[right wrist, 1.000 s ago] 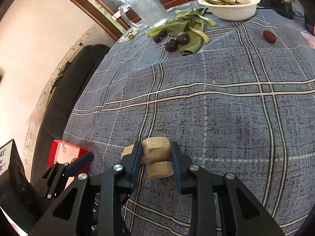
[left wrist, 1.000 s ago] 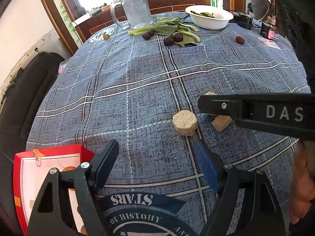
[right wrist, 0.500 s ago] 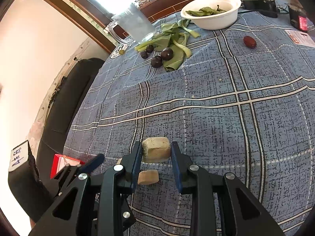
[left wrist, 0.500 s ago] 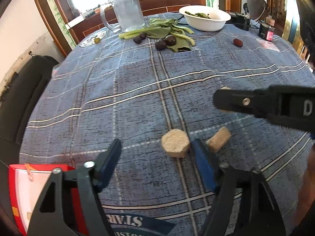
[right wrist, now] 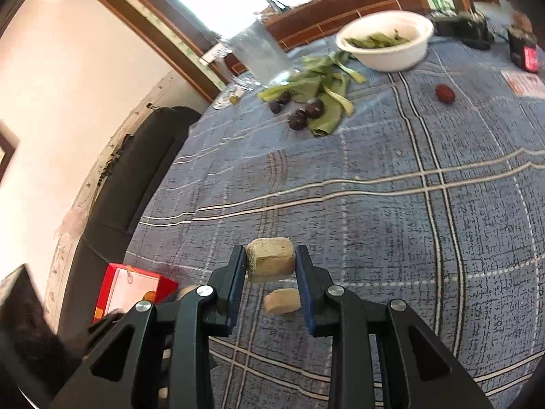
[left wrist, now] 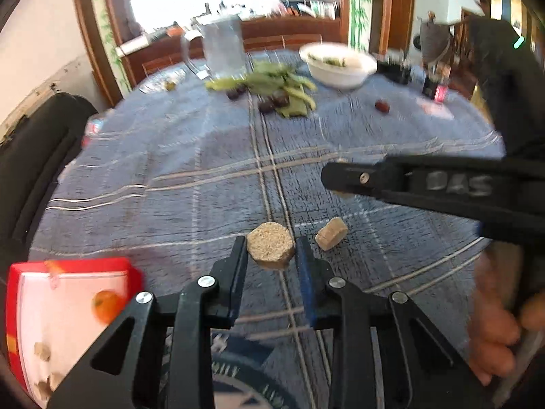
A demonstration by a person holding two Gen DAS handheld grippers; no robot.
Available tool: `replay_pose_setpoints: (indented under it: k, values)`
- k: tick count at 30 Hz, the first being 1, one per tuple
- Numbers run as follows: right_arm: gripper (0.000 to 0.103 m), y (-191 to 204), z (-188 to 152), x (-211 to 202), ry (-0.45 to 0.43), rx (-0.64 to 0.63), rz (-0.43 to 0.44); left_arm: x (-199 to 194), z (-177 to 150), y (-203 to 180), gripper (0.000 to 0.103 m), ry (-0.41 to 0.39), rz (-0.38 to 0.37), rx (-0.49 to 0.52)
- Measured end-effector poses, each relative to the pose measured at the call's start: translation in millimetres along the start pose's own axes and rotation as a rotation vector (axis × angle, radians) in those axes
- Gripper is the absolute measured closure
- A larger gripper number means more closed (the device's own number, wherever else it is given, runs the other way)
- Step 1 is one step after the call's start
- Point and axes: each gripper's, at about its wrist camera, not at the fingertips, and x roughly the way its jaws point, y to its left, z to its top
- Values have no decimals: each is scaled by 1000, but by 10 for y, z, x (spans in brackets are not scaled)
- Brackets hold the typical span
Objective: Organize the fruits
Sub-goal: 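Carry both pastry pieces over the tray with both tools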
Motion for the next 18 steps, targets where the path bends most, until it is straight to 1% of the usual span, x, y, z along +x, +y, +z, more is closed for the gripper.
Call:
replay_pose_setpoints:
  k: [4, 7, 8, 10, 11, 14, 18]
  values:
    - [75, 190, -65, -58, -29, -58, 50, -503, -154, 217, 72, -97, 18, -45]
    - [75, 347, -138, -76, -43, -110, 83, -850, -299, 460, 72, -160, 68, -87]
    - [75, 411, -179, -82, -42, -133, 96, -981, -374, 579, 72, -184, 95, -109]
    - [75, 541, -268, -81, -42, -176, 118, -1119, -480, 770, 72, -207, 146, -138]
    - [75, 597, -306, -86, -41, -197, 125, -1199, -570, 906, 72, -214, 186, -164]
    - [75, 790, -436, -68, -32, -260, 147, -1305, -795, 1205, 72, -206, 261, -218]
    - [75, 1095, -663, -44, -10, -369, 171, -1290, -1055, 1468, 72, -173, 332, -262]
